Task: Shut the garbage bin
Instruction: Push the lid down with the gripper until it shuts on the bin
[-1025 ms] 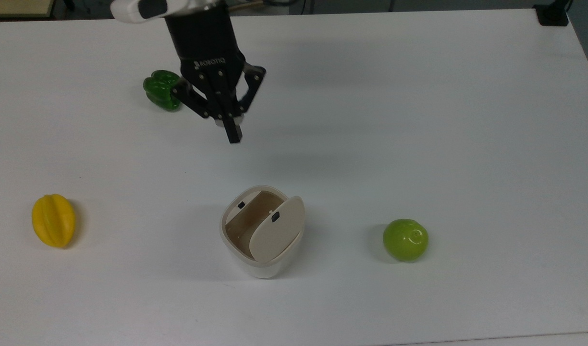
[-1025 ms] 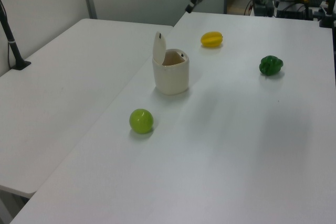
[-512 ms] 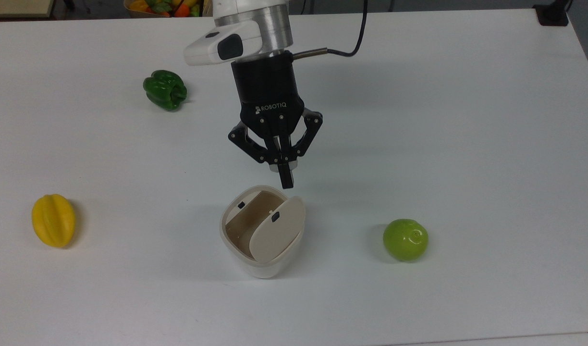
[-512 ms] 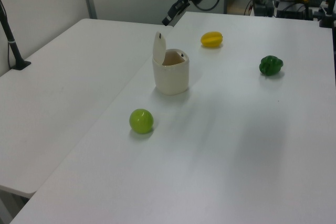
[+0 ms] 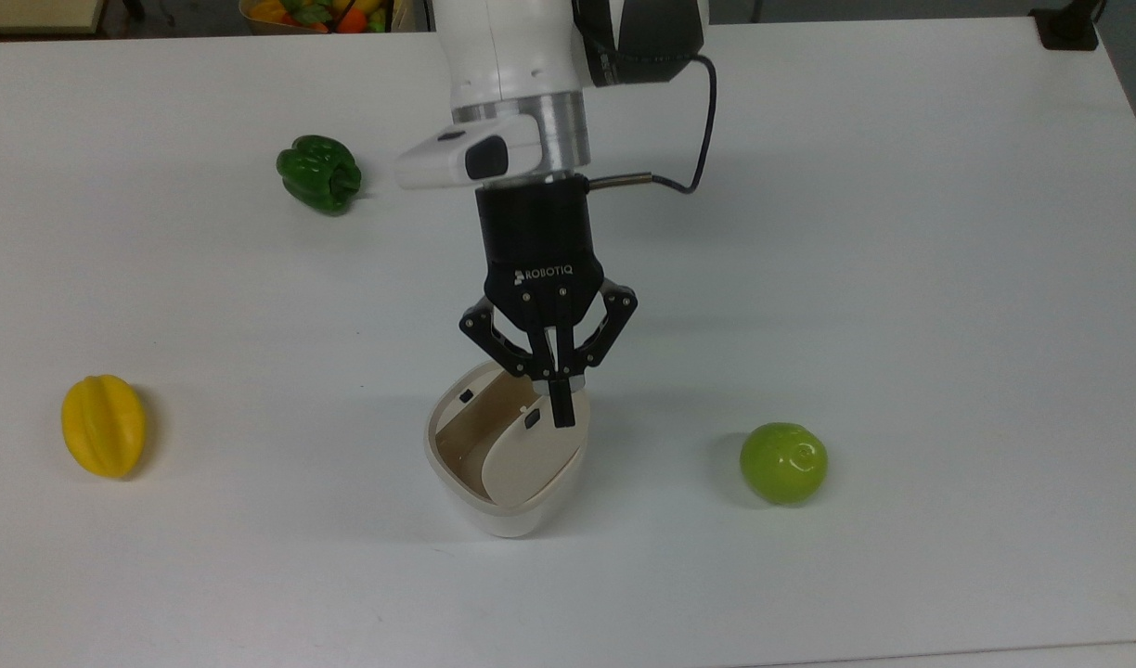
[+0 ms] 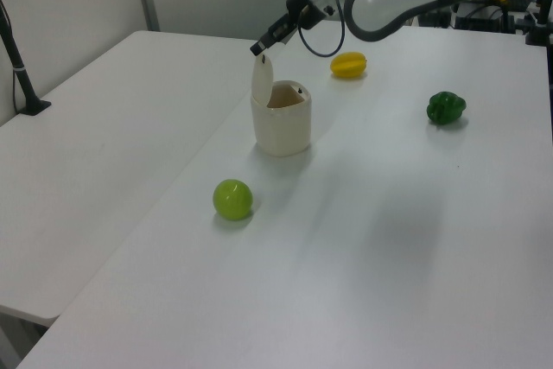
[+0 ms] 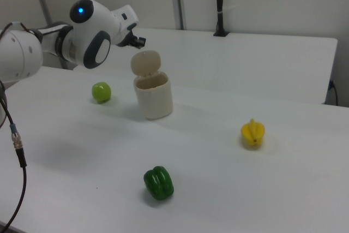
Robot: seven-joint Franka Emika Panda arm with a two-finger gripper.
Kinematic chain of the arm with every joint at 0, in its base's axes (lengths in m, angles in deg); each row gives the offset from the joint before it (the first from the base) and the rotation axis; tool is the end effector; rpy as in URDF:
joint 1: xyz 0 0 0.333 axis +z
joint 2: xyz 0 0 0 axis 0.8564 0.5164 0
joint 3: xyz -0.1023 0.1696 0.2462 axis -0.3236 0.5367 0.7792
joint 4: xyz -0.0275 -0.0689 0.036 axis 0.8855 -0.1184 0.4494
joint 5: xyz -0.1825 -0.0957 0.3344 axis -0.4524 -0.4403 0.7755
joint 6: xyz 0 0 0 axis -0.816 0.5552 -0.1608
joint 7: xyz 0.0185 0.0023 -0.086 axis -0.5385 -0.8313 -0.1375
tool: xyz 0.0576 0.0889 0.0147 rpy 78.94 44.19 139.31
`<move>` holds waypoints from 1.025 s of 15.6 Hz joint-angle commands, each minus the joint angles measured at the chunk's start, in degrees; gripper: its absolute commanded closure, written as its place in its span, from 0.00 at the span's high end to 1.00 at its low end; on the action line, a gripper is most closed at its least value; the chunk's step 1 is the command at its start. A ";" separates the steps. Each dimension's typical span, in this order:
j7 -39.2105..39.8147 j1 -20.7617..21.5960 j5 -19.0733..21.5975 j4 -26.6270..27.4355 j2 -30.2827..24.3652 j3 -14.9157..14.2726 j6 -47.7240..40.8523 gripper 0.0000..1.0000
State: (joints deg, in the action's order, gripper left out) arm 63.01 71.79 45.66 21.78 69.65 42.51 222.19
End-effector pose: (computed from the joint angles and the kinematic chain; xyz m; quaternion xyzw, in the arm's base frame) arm 0.7477 0.1238 0.4965 -0.8996 -0.0554 -0.4252 0.0822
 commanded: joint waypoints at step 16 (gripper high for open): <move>16.65 -4.18 -3.09 3.89 0.36 -1.19 -19.48 0.00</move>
State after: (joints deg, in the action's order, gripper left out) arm 76.40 67.86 42.00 22.74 71.20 41.30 204.51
